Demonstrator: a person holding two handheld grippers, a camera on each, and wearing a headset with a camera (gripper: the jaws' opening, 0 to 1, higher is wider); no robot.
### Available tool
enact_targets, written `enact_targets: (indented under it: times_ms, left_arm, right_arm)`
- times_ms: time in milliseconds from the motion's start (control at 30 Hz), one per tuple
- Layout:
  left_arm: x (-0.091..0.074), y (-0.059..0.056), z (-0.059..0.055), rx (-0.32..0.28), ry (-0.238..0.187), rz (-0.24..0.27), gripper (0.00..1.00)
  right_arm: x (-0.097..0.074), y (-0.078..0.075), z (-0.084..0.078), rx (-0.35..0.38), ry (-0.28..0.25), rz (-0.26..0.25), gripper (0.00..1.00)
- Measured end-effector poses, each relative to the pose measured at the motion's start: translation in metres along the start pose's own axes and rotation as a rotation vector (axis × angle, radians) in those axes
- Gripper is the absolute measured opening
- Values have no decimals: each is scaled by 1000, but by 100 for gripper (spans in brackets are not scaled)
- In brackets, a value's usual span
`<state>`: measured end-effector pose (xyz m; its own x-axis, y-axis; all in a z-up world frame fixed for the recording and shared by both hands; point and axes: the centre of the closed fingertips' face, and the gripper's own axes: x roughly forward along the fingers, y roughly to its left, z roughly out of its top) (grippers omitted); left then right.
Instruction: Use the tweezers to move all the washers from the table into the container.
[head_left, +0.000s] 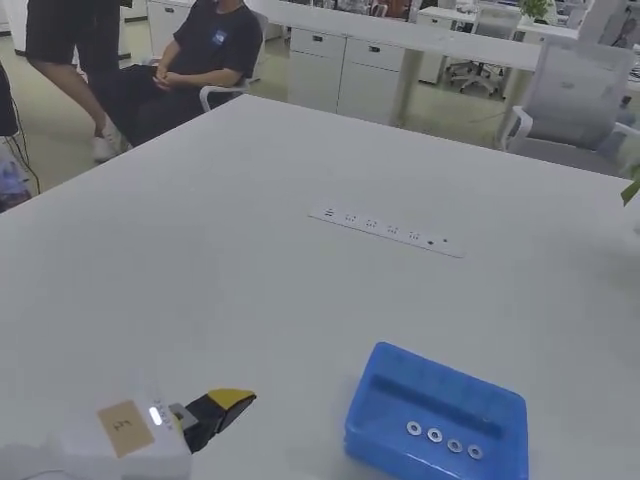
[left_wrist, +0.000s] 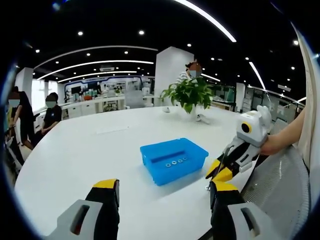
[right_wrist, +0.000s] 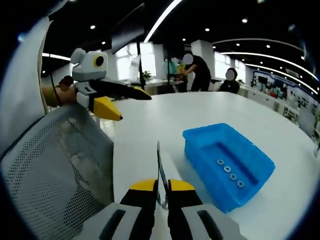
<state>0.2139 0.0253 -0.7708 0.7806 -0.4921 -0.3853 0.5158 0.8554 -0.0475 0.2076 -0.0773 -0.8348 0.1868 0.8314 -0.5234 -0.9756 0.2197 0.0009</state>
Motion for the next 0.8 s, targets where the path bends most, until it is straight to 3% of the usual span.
enact_targets:
  times_ms: [33,133,167,533,633,800]
  left_arm:
    - [0,0,0,-1,0,1,75]
    - [-1,1,1,-3,-6,6,75]
    - [-1,1,1,-5,-7,7,75]
    - [-2,3,2,-6,-15,13,75]
    - [-2,3,3,-8,-18,13,75]
    - [-2,3,4,-7,-20,15,75]
  right_arm:
    - [0,2,-1,-40,11,4,4]
    - [-1,5,-1,-46,17,15,4]
    - [-1,6,-2,-82,27,15,4]
    - [3,0,0,-56,57,16,3]
    - [3,-2,1,5,59,-1,3]
    - [-2,-16,19,213,-60,-32,3]
